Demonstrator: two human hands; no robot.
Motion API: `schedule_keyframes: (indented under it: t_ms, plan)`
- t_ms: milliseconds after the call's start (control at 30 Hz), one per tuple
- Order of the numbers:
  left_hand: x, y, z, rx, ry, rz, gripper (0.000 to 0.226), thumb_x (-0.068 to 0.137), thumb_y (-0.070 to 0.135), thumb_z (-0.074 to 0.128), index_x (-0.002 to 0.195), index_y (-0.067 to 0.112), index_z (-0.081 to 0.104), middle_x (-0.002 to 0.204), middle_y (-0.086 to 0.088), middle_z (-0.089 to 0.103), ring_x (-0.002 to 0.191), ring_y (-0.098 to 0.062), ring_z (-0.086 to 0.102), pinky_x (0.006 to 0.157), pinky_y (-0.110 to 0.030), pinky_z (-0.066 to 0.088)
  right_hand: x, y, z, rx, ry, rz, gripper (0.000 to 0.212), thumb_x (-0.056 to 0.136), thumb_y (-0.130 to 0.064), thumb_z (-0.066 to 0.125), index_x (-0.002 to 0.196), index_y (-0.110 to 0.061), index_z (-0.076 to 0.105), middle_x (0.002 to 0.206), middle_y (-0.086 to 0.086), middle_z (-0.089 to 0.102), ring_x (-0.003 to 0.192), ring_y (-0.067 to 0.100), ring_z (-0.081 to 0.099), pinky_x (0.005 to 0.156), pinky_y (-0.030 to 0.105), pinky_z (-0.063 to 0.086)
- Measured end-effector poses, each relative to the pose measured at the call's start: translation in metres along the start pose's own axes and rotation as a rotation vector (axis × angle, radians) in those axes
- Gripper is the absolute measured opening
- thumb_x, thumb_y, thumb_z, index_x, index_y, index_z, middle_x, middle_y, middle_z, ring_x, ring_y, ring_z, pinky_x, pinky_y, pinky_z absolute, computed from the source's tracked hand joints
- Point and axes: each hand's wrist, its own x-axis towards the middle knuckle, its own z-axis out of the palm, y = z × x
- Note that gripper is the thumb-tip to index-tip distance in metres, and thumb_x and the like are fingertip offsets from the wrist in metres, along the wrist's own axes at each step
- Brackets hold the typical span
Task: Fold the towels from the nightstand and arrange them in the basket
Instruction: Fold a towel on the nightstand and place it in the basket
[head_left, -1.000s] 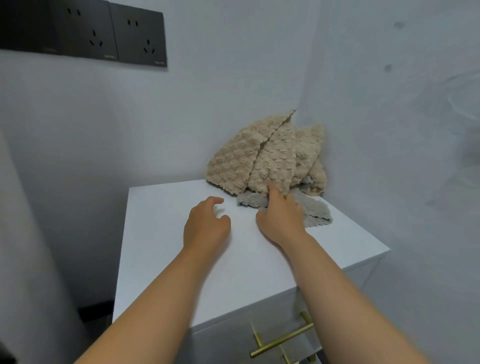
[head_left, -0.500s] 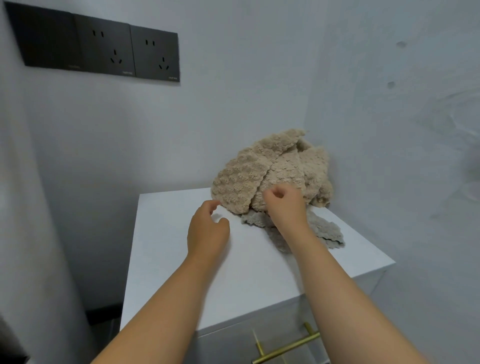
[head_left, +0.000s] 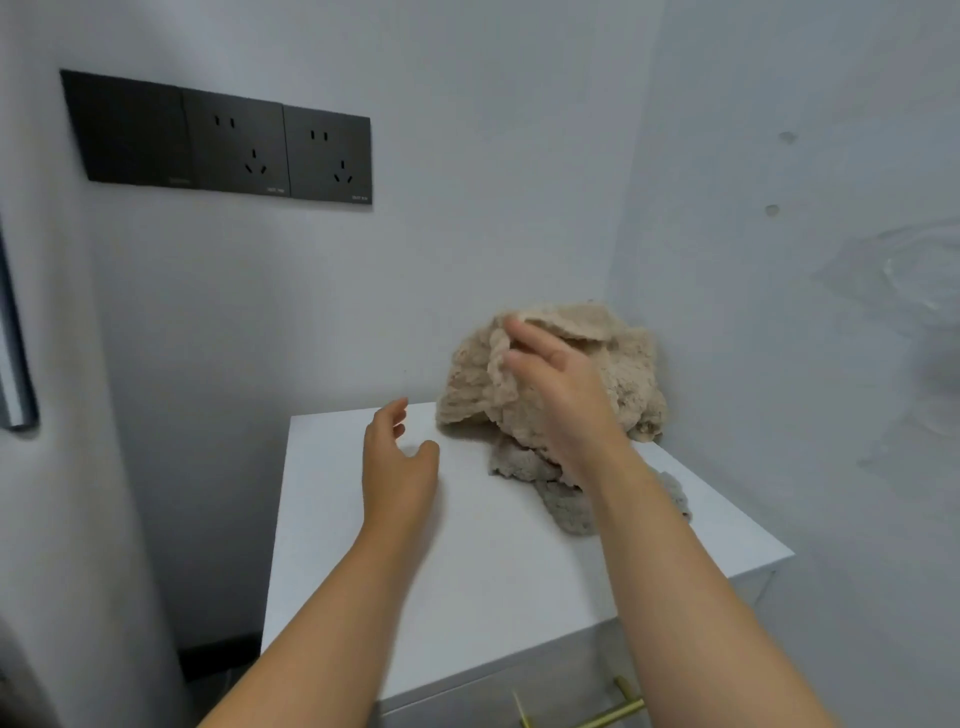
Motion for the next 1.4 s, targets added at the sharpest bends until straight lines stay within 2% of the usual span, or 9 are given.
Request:
schedule_keyframes:
  t_ms: [200, 367, 567, 833, 933, 1067, 1200, 1267, 1400]
  plan:
    - [-0.007, 0.019, 0.002, 0.159, -0.159, 0.233, 0.086, 0.072, 0.031, 0.078, 0.143, 0.030, 0.030, 0.143, 0.015, 0.035, 0.132, -0.005, 0.029, 0.108, -0.026, 0.029, -0.004, -0.041, -0.007, 0.185, -0.046, -0.120, 0.047, 0.081, 0.013, 0.049, 0.116, -0.015, 0.063, 0.116, 0.006, 0.068, 0.112, 0.014, 0.062, 0.097, 0.028, 0.048]
    - [-0.008, 0.027, 0.001, 0.168, -0.118, 0.286, 0.013, 0.086, 0.016, 0.065, 0.095, 0.027, 0.064, 0.099, 0.016, 0.063, 0.100, -0.007, 0.058, 0.080, -0.009, 0.040, -0.010, -0.041, -0.009, -0.184, 0.190, -0.132, 0.038, 0.082, 0.012, 0.058, 0.106, -0.015, 0.070, 0.096, -0.005, 0.071, 0.091, 0.005, 0.067, 0.083, 0.019, 0.054]
    - [-0.004, 0.056, -0.009, -0.097, -0.136, 0.022, 0.026, 0.093, 0.009, 0.048, 0.069, 0.018, 0.054, 0.058, 0.002, 0.048, 0.056, -0.016, 0.042, 0.058, -0.028, 0.039, -0.014, -0.039, -0.030, -0.495, 0.456, -0.162, 0.015, 0.086, -0.004, 0.058, 0.077, -0.016, 0.064, 0.087, -0.002, 0.058, 0.075, 0.003, 0.053, 0.069, 0.006, 0.040]
    - [-0.003, 0.122, -0.039, -0.581, -0.628, 0.036, 0.029, 0.068, 0.022, 0.075, 0.092, 0.014, 0.062, 0.074, 0.000, 0.070, 0.063, -0.012, 0.066, 0.059, -0.023, 0.054, -0.007, -0.065, -0.048, 0.519, 0.233, 0.039, 0.014, 0.091, -0.013, 0.055, 0.083, -0.006, 0.064, 0.085, 0.016, 0.064, 0.084, 0.029, 0.065, 0.079, 0.043, 0.053]
    - [0.004, 0.109, -0.058, -0.180, -0.853, -0.067, 0.049, 0.067, -0.002, 0.078, 0.108, 0.020, 0.065, 0.088, -0.005, 0.073, 0.078, -0.016, 0.070, 0.069, -0.028, 0.058, 0.000, -0.043, -0.059, 0.176, 0.499, 0.089, 0.027, 0.085, -0.020, 0.061, 0.059, -0.016, 0.055, 0.065, 0.004, 0.056, 0.071, 0.021, 0.055, 0.068, 0.037, 0.045]
    - [0.019, 0.067, -0.070, 0.860, -0.863, -0.149, 0.008, 0.078, 0.009, 0.073, 0.085, 0.011, 0.071, 0.085, -0.005, 0.068, 0.078, -0.016, 0.063, 0.074, -0.029, 0.054, -0.001, -0.018, -0.072, -0.143, 0.509, 0.169, 0.034, 0.093, -0.019, 0.053, 0.061, -0.014, 0.041, 0.058, 0.003, 0.039, 0.060, 0.016, 0.037, 0.060, 0.029, 0.029]
    - [0.021, 0.040, -0.063, 0.534, -0.489, -0.185, 0.014, 0.092, 0.012, 0.054, 0.082, 0.012, 0.063, 0.096, -0.005, 0.073, 0.091, -0.019, 0.068, 0.084, -0.034, 0.051, -0.002, -0.008, -0.075, -0.269, 0.508, 0.181, 0.038, 0.095, -0.018, 0.050, 0.059, -0.017, 0.035, 0.061, 0.005, 0.036, 0.059, 0.017, 0.036, 0.057, 0.029, 0.029]
    - [0.015, 0.042, -0.058, 0.340, -0.575, -0.268, 0.016, 0.095, 0.030, 0.055, 0.097, 0.015, 0.059, 0.107, -0.001, 0.070, 0.096, -0.015, 0.067, 0.087, -0.035, 0.051, -0.003, -0.005, -0.073, -0.139, 0.425, 0.269, 0.030, 0.092, -0.011, 0.051, 0.063, -0.017, 0.046, 0.071, 0.009, 0.047, 0.067, 0.021, 0.045, 0.064, 0.034, 0.040]
    - [0.007, 0.039, -0.045, 0.842, -0.859, -0.139, 0.058, 0.082, 0.050, 0.066, 0.130, 0.023, 0.048, 0.123, 0.005, 0.057, 0.106, -0.014, 0.053, 0.087, -0.025, 0.039, -0.012, -0.010, -0.067, 0.116, 0.210, 0.420, 0.033, 0.086, 0.014, 0.038, 0.075, -0.009, 0.059, 0.067, 0.011, 0.060, 0.056, 0.021, 0.060, 0.053, 0.030, 0.052]
